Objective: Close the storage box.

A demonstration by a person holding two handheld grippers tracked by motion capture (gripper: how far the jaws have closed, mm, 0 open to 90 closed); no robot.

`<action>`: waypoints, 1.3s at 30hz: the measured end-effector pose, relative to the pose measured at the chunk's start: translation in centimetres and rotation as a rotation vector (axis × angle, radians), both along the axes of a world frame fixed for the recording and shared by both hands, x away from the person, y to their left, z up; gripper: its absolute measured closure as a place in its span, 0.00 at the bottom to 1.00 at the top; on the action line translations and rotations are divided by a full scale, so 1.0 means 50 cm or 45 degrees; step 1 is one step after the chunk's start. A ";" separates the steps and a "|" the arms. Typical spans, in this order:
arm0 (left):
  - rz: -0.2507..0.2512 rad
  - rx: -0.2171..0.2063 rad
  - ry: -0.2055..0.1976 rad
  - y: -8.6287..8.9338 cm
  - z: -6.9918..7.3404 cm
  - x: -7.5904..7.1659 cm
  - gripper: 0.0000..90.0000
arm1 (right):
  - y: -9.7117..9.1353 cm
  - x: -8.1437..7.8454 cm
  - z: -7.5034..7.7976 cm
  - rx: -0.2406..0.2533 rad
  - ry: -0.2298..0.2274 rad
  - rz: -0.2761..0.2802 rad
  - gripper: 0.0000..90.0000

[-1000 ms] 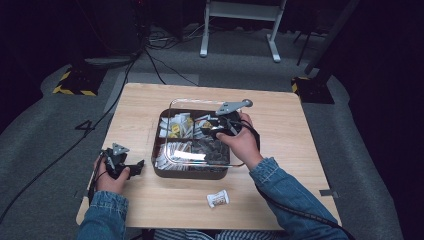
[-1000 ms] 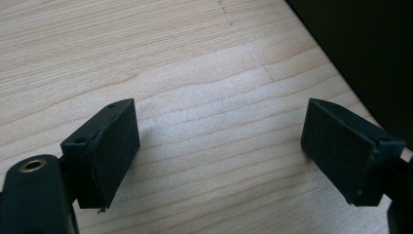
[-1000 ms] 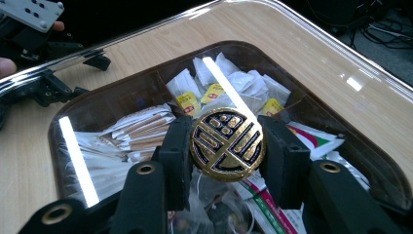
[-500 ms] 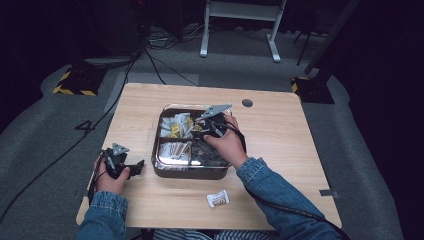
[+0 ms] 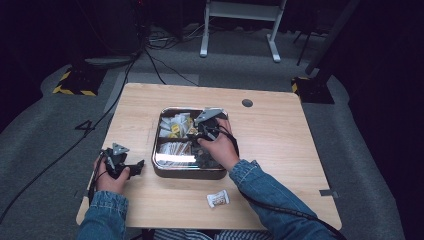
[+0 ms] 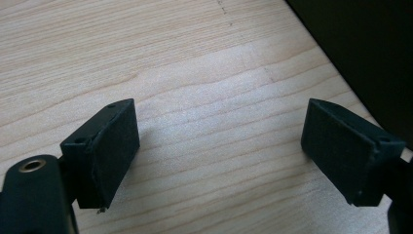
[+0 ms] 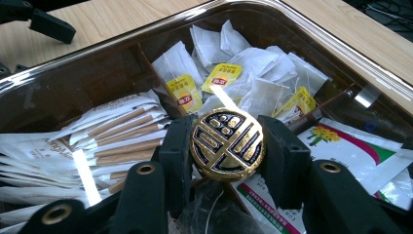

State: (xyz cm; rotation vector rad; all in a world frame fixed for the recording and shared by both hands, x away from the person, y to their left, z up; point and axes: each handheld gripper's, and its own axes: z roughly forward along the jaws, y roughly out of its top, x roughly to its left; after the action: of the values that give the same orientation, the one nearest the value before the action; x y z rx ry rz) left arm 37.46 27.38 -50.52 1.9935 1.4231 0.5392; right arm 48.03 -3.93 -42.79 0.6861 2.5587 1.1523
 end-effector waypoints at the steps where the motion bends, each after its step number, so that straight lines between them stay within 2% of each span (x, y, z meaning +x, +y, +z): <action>1: 0.000 0.000 0.000 0.000 0.000 0.000 0.16 | 0.001 -0.001 -0.002 -0.003 0.000 -0.002 0.66; 16: -0.001 0.000 0.000 0.000 0.000 0.000 0.16 | 0.003 -0.003 -0.018 0.009 0.036 -0.023 0.65; 27: -0.001 0.000 0.000 0.000 0.000 0.000 0.16 | 0.000 0.006 -0.028 0.039 0.015 -0.004 0.65; 34: -0.002 0.000 0.001 0.000 0.000 0.001 0.16 | 0.001 0.005 -0.028 0.033 0.012 -0.007 0.65; 39: -0.002 0.002 0.000 0.000 0.000 0.001 0.16 | 0.001 0.004 -0.020 0.110 0.001 -0.007 0.52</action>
State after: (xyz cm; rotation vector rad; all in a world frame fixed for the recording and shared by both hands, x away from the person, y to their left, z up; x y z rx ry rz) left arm 37.49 27.39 -50.52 1.9953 1.4215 0.5399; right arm 48.21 -3.88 -43.79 0.7128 2.5185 1.2676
